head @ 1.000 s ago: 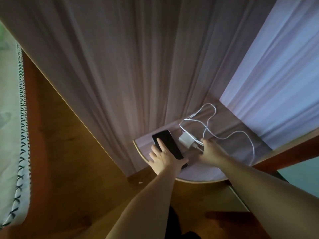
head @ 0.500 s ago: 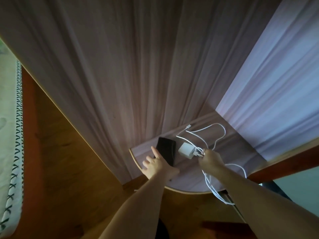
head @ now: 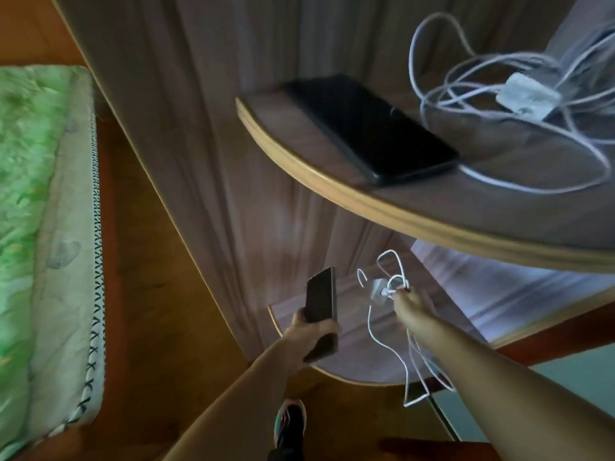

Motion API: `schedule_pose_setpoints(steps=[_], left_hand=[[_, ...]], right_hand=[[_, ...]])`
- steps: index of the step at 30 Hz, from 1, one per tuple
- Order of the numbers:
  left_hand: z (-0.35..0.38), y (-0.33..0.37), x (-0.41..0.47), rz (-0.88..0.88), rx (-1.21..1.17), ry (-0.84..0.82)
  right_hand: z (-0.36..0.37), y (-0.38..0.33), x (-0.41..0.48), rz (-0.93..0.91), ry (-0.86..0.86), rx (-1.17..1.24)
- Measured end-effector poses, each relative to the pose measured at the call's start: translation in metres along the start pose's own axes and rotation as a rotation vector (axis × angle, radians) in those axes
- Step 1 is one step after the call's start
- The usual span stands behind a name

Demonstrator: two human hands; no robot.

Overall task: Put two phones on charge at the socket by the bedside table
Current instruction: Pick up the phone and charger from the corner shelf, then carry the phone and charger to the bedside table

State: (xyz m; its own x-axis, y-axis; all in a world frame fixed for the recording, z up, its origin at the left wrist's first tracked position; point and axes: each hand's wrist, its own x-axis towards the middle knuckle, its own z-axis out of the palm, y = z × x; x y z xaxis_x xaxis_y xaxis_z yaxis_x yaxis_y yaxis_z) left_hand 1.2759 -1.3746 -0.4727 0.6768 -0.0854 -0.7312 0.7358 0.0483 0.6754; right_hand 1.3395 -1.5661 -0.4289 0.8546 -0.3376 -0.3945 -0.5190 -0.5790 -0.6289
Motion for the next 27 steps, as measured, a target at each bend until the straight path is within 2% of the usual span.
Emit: schedule_pose_setpoints(steps=[4, 7, 12, 16, 22, 27], left_hand=[[-0.011, 0.012, -0.064, 0.031, -0.105, 0.027], [-0.023, 0.011, -0.111, 0.097, -0.172, 0.033], [-0.039, -0.003, -0.196, 0.193, -0.317, 0.223], [-0.066, -0.022, -0.249, 0.200, -0.383, 0.323], [-0.121, -0.070, -0.326, 0.302, -0.537, 0.515], [-0.157, -0.122, -0.435, 0.494, -0.830, 0.482]], right_hand=[[-0.021, -0.022, -0.033, 0.068, -0.069, 0.069], [-0.033, -0.044, -0.076, 0.039, -0.147, 0.060], [-0.031, -0.065, -0.151, -0.155, -0.285, 0.013], [-0.018, -0.086, -0.207, -0.305, -0.403, -0.113], [0.024, -0.123, -0.300, -0.520, -0.596, -0.140], [0.063, -0.143, -0.409, -0.689, -0.727, -0.151]])
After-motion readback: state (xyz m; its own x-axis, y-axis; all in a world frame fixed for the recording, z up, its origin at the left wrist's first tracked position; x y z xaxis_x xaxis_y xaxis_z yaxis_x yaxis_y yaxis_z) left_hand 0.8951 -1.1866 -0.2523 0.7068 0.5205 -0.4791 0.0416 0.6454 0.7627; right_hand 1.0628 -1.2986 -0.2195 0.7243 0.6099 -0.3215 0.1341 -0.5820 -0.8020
